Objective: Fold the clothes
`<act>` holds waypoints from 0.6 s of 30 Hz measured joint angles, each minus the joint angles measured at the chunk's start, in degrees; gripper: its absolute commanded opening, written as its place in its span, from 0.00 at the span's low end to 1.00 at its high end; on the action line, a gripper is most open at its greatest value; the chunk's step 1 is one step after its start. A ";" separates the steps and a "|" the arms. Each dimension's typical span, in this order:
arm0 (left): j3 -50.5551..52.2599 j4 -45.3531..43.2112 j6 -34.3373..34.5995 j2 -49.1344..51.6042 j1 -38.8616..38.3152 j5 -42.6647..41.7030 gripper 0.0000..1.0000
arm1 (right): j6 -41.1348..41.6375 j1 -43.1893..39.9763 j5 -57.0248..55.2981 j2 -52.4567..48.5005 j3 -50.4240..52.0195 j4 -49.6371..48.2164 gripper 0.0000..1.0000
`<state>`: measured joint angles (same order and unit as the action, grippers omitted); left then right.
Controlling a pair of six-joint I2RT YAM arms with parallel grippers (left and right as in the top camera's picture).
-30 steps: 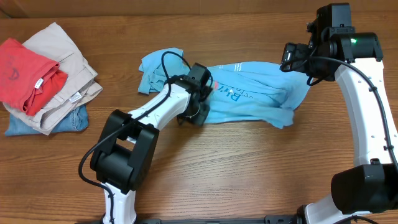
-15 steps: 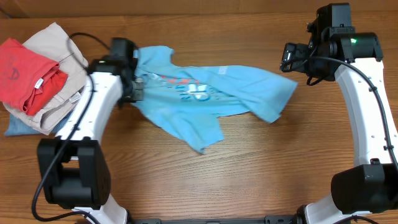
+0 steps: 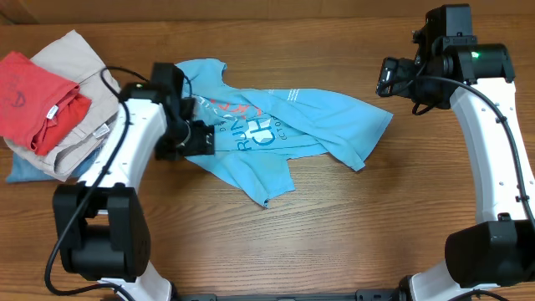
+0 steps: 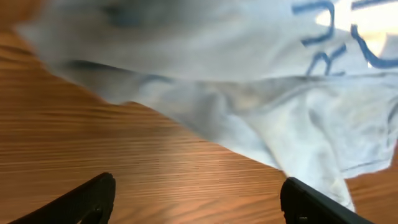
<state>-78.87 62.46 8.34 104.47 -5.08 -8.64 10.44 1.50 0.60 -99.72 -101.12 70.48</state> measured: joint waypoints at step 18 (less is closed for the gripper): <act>19.34 -26.12 12.96 -1.09 -4.35 -3.06 0.69 | 0.00 0.00 -0.02 0.00 0.00 0.02 0.96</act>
<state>-59.53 36.34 21.30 103.37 -9.43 -11.70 10.44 1.50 0.58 -99.72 -101.12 70.50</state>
